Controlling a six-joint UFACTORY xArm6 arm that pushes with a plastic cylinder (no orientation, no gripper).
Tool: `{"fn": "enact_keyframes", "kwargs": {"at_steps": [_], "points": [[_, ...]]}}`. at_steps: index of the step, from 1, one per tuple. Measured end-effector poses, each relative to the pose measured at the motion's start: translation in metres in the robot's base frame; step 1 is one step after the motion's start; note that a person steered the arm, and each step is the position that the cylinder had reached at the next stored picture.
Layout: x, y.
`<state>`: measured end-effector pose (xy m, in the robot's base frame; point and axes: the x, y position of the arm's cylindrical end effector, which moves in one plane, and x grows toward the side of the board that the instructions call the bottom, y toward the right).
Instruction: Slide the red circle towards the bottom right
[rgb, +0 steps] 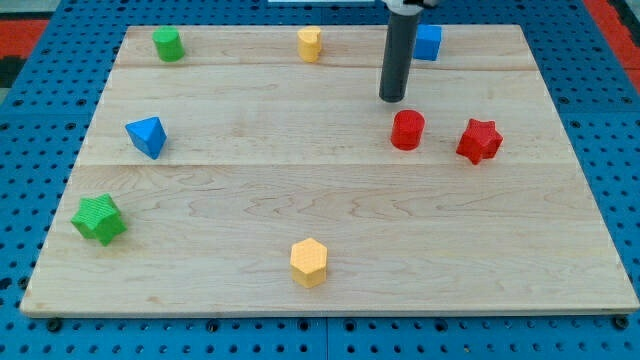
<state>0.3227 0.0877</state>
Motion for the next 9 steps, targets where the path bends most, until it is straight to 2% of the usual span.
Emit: {"fn": "enact_keyframes", "kwargs": {"at_steps": [1, 2, 4, 5, 6, 7, 8, 9], "points": [[0.014, 0.037], [0.063, 0.043], [0.033, 0.009], [0.081, -0.004], [0.095, 0.000], [0.101, -0.029], [0.143, 0.007], [0.132, 0.027]]}}
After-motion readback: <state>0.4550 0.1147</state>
